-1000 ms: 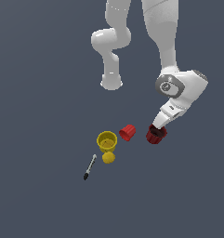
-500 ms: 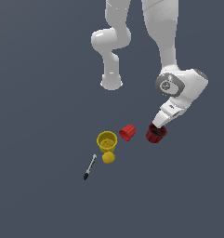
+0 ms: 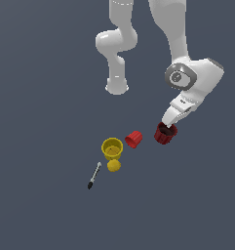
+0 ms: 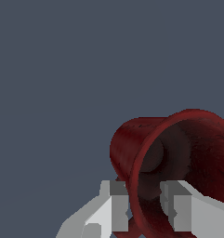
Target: Pick up a designated object from a clutter of objects.
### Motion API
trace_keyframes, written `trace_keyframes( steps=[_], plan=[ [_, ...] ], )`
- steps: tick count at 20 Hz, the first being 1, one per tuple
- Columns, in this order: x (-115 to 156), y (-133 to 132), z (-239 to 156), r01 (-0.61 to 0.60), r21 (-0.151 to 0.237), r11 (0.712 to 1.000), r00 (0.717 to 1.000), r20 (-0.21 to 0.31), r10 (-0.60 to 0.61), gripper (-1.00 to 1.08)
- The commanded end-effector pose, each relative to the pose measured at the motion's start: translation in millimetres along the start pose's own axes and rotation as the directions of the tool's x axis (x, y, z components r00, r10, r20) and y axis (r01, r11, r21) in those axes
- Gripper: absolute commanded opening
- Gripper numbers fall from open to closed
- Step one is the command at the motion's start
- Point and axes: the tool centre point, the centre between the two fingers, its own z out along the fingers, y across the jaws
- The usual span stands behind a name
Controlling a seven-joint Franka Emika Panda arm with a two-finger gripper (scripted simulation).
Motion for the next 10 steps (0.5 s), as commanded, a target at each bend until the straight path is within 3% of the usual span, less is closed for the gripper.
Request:
trace_keyframes(
  steps=[1,10],
  plan=[
    [-5,3,-19,0.000,0.000,1.000,1.000,-0.003,0.000,-1.00],
    [-30,13,-103,0.002,0.003,1.000,1.000,-0.002,-0.002,-1.00]
  ],
)
